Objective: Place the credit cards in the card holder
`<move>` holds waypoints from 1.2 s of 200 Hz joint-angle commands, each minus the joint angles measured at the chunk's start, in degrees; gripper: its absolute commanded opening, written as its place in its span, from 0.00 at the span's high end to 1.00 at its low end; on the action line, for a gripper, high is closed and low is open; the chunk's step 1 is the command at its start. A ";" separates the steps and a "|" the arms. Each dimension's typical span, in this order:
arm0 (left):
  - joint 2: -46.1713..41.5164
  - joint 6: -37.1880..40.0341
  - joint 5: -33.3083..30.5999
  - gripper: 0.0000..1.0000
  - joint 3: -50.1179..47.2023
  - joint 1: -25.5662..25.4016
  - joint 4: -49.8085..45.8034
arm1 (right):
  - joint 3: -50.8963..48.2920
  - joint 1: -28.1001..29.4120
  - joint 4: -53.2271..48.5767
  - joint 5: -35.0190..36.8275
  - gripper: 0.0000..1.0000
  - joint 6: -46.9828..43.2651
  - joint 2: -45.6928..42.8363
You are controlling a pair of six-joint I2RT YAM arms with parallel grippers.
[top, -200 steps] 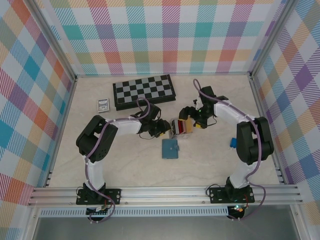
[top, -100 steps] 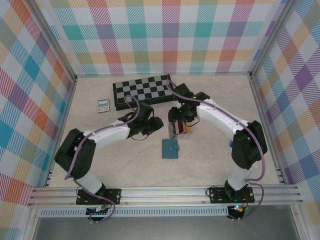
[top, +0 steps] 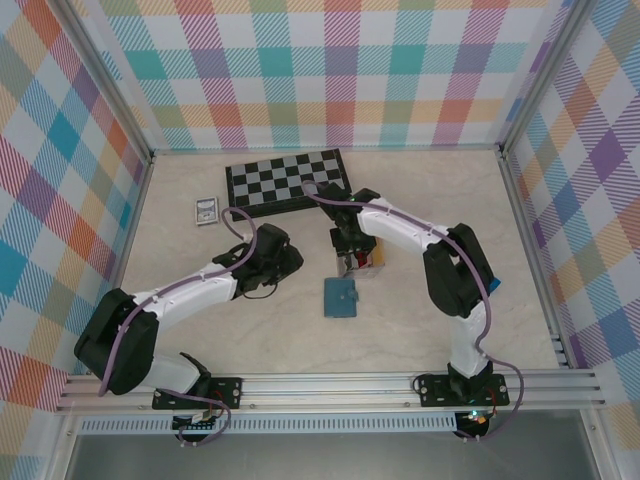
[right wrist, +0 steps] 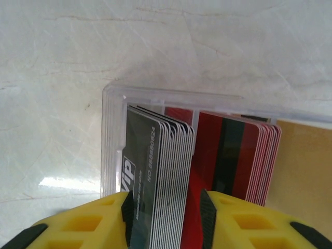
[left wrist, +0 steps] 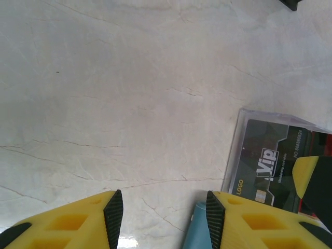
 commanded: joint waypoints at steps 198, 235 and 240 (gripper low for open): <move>-3.04 -1.29 -2.88 0.52 -1.62 0.54 -2.61 | 4.36 3.66 -7.87 17.46 0.62 -3.07 4.12; -3.10 -1.31 -2.79 0.52 -1.64 0.57 -2.71 | 3.65 3.57 -7.59 17.50 0.63 -3.04 3.37; -3.12 -1.27 -2.73 0.52 -1.65 0.57 -2.69 | 3.60 3.57 -7.66 17.51 0.63 -2.96 3.28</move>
